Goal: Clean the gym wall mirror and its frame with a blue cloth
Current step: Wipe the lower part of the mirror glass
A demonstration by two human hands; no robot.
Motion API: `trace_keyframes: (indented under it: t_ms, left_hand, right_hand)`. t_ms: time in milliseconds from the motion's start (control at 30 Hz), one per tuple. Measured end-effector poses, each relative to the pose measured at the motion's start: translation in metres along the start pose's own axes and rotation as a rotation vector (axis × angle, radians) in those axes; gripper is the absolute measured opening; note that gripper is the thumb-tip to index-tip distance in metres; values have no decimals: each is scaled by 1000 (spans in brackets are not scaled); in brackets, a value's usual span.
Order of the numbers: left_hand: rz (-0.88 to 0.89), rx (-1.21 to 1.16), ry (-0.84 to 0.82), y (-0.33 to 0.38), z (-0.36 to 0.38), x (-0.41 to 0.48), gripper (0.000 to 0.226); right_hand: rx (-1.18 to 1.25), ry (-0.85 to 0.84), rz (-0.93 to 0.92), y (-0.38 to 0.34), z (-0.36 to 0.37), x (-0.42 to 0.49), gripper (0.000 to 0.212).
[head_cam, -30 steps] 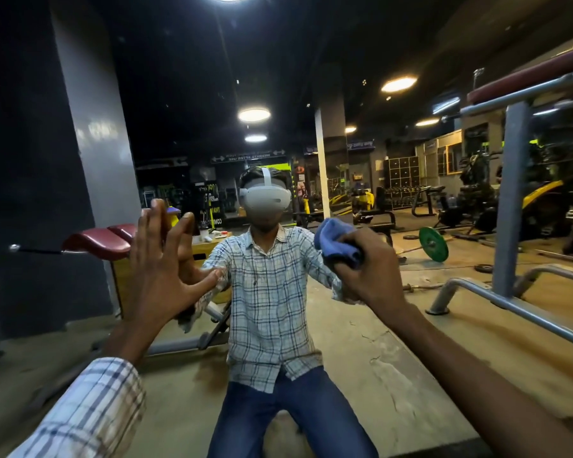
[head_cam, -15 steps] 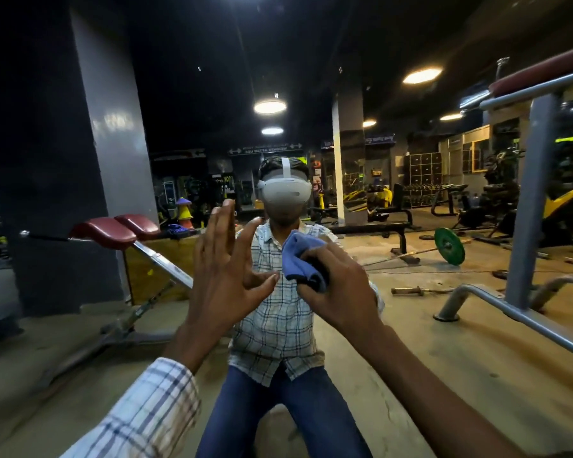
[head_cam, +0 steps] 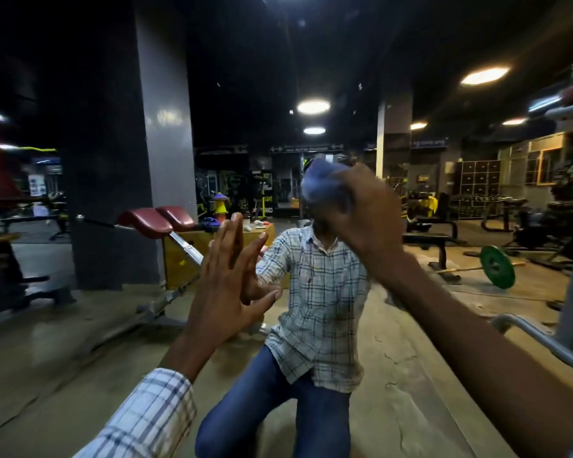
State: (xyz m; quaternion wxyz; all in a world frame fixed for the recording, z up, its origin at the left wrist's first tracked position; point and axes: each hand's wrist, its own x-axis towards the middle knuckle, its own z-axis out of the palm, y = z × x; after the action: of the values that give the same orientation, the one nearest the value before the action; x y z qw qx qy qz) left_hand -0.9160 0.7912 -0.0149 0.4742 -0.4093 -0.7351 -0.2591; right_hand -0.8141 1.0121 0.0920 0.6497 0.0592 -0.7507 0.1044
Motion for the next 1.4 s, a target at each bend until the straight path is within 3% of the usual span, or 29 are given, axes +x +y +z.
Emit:
trace_keyframes:
  t_ms: [67, 100, 200, 267, 400, 500, 833, 1400]
  left_hand:
    - [-15, 9, -5, 1, 1, -1, 98]
    - [-23, 15, -7, 1, 1, -1, 98]
    - [-26, 22, -16, 1, 1, -1, 99]
    - [-28, 25, -15, 1, 1, -1, 100]
    - [-29, 25, -18, -3, 2, -1, 100]
    - [-11, 18, -9, -7, 3, -2, 99]
    - [-18, 36, 0, -8, 4, -3, 102]
    - [12, -6, 68, -9, 11, -2, 95]
  right_hand:
    - [56, 113, 102, 6, -3, 2, 31]
    - [50, 60, 59, 5, 1, -9, 31]
    - [-14, -319, -248, -2, 11, -53, 31]
    - [-42, -383, -303, 5, 5, -53, 33]
    - [-55, -88, -100, 24, -26, -11, 35]
    - [-62, 26, -9, 41, -46, 13, 33]
    - [32, 107, -19, 46, -30, 8, 30]
    - [-48, 156, 69, 32, -26, 11, 35]
